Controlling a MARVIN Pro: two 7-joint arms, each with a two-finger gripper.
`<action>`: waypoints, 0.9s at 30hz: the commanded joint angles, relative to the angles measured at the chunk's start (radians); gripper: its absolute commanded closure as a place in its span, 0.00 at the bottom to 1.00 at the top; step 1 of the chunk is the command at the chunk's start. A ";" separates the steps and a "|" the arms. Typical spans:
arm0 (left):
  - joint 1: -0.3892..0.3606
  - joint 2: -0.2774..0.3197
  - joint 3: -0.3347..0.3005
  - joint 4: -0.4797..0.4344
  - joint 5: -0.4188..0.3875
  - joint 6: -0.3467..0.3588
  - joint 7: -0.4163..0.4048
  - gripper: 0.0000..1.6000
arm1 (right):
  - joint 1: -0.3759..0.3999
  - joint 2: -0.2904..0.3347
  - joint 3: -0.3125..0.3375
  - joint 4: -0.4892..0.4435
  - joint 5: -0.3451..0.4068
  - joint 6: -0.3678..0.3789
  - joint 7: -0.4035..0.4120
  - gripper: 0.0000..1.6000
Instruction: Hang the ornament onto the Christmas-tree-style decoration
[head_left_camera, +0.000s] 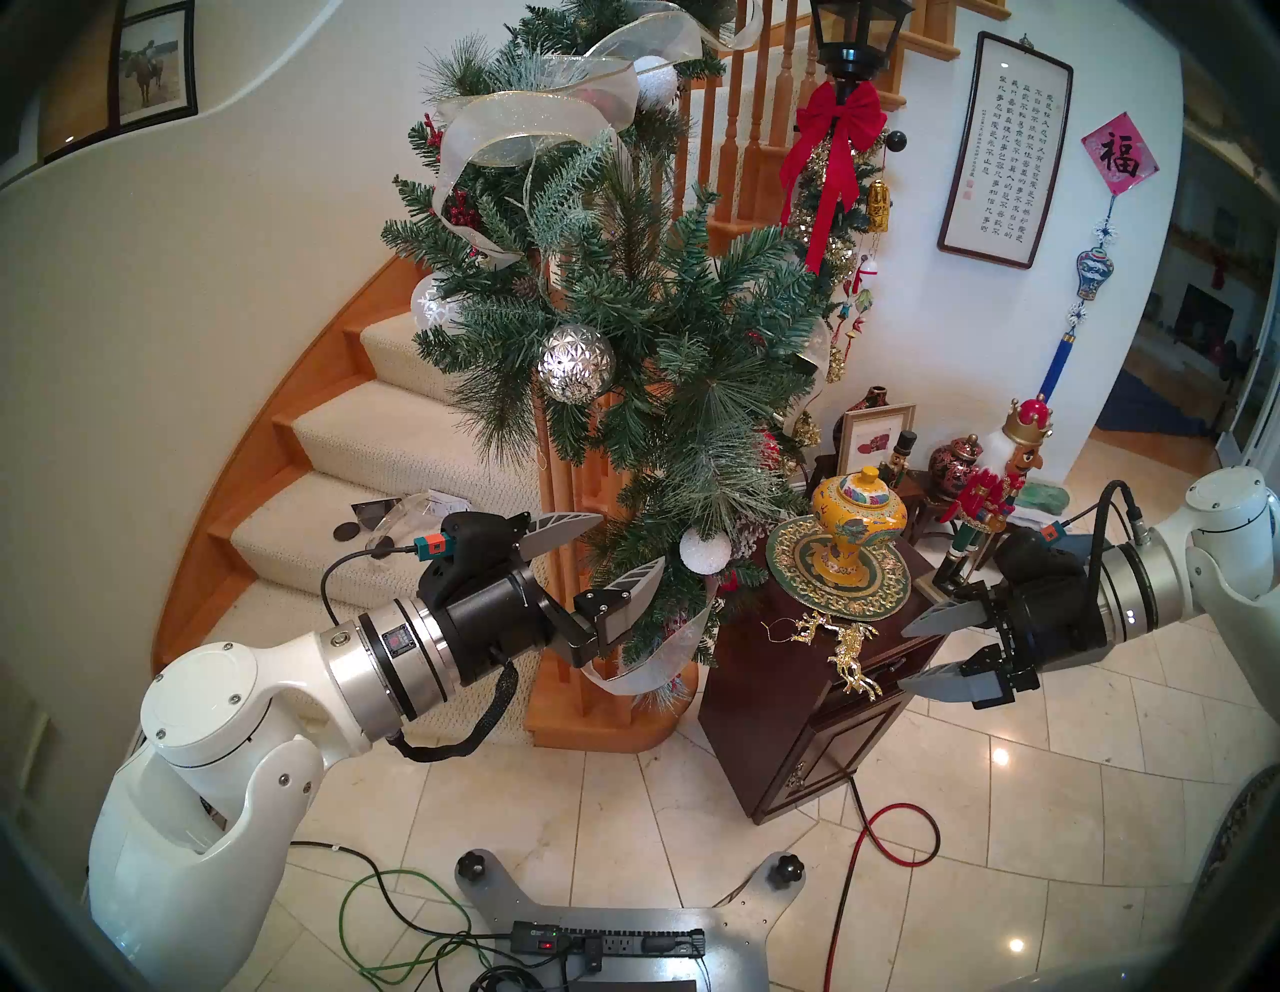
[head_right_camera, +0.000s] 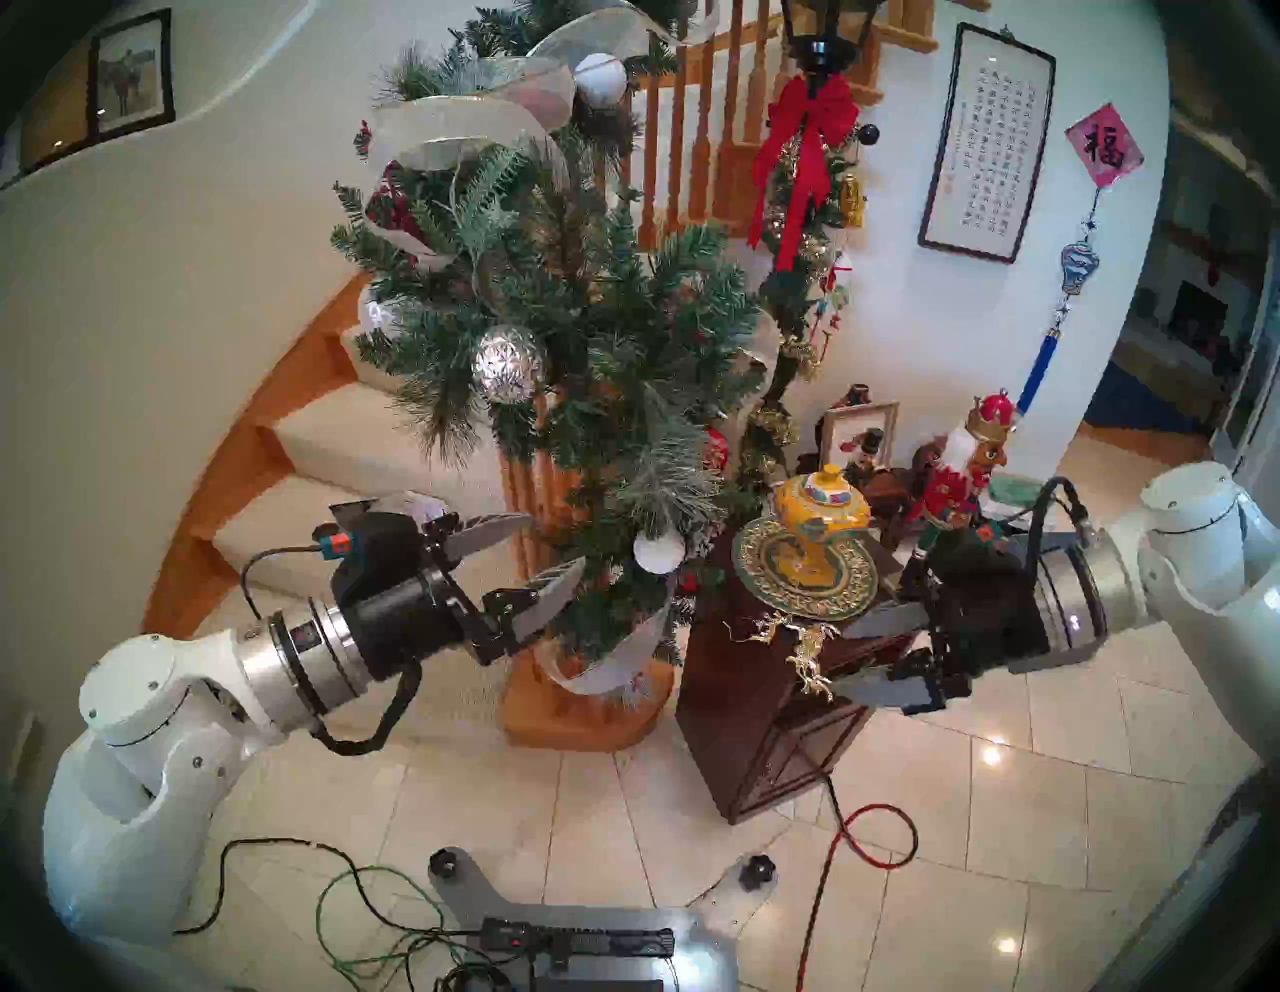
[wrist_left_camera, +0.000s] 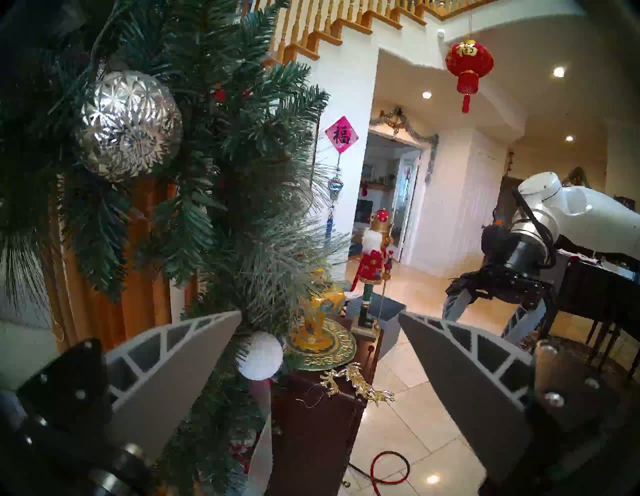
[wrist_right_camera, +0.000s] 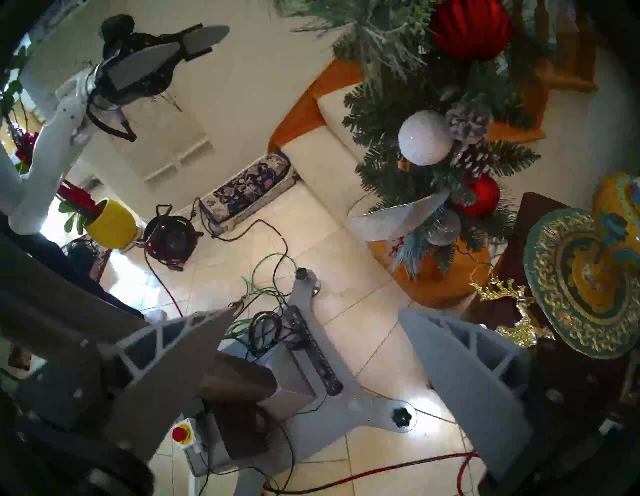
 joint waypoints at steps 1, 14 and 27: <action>0.000 0.000 -0.001 -0.006 0.000 -0.001 0.000 0.00 | -0.002 0.093 -0.035 0.045 0.010 -0.041 0.077 0.00; 0.000 0.000 -0.001 -0.006 0.000 -0.001 0.000 0.00 | 0.041 0.174 -0.131 0.118 0.029 -0.095 0.084 0.00; 0.000 0.000 -0.001 -0.006 0.000 -0.001 0.000 0.00 | 0.068 0.199 -0.192 0.119 0.043 -0.098 0.076 0.00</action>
